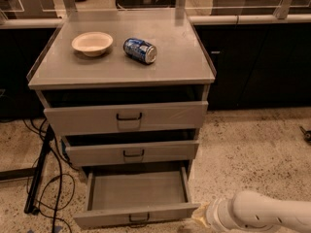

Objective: Close bottom drawer

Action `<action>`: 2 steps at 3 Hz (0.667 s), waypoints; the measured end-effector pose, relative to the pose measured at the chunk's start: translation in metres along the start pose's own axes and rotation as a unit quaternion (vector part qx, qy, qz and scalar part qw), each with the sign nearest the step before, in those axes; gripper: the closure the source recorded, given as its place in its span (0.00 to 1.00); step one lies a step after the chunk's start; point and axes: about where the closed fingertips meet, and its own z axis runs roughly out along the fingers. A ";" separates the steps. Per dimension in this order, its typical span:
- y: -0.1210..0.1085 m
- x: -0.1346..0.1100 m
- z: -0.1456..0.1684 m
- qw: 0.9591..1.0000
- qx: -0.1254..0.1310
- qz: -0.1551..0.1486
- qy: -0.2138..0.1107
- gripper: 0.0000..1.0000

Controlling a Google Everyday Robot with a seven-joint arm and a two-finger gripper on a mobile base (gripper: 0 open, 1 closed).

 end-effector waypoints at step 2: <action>-0.005 -0.004 0.041 1.000 -0.020 -0.006 -0.019 1.00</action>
Offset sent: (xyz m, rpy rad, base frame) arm 0.0114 0.0139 -0.0233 0.0335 -0.0038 0.0271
